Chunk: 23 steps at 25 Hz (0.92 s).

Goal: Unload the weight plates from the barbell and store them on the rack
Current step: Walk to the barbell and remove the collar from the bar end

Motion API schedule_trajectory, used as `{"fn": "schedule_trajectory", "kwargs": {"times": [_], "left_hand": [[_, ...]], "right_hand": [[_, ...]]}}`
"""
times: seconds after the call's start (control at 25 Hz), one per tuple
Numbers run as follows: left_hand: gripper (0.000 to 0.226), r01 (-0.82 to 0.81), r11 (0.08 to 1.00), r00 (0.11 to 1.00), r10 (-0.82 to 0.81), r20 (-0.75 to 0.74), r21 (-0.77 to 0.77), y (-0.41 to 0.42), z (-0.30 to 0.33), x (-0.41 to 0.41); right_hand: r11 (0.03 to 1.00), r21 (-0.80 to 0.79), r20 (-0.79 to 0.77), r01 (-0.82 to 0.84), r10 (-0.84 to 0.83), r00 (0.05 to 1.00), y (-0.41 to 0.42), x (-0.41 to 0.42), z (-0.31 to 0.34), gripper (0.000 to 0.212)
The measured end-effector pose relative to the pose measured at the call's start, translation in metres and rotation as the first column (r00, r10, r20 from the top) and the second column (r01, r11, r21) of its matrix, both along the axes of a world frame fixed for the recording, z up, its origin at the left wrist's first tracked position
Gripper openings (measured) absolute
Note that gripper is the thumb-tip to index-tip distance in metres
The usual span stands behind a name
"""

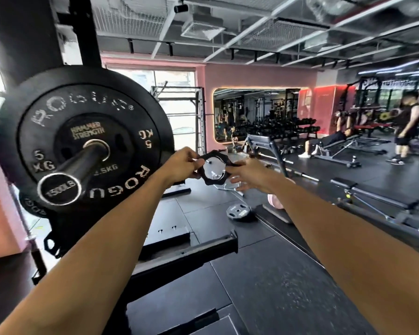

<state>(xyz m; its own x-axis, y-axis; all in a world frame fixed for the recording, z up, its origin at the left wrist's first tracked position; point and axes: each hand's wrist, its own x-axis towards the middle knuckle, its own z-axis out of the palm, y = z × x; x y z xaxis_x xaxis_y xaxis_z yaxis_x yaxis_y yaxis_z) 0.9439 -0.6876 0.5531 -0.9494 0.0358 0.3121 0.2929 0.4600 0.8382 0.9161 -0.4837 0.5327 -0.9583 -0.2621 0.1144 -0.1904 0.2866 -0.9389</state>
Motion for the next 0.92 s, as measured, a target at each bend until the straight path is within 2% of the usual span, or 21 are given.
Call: {"fn": "schedule_trajectory", "kwargs": {"times": [0.16, 0.36, 0.52, 0.72, 0.92], "left_hand": [[0.02, -0.009, 1.0, 0.997, 0.006, 0.082, 0.028, 0.001, -0.026, -0.057], [0.028, -0.024, 1.0, 0.977, 0.02, 0.212, 0.015, 0.002, -0.08, -0.141], [0.02, -0.086, 0.995, 0.956, 0.069, 0.284, 0.048, 0.007, -0.128, -0.205], [0.015, -0.123, 0.992, 0.913, 0.114, 0.393, -0.003, 0.005, -0.201, -0.294], [0.023, -0.155, 0.985, 0.856, 0.171, 0.488, -0.074, -0.002, -0.278, -0.352]], "right_hand": [[1.0, 0.01, 0.003, 0.0, 0.0, 1.0, 0.004, -0.048, -0.025, 0.015], [1.0, 0.021, 0.092, -0.022, 0.02, 0.996, 0.001, -0.13, -0.072, 0.015], [1.0, 0.007, 0.179, -0.009, 0.008, 0.984, -0.001, -0.197, -0.117, 0.012], [0.997, 0.067, 0.284, -0.028, 0.008, 0.959, -0.004, -0.29, -0.188, 0.014], [0.989, 0.139, 0.385, -0.049, -0.008, 0.923, -0.013, -0.354, -0.269, 0.016]]}}
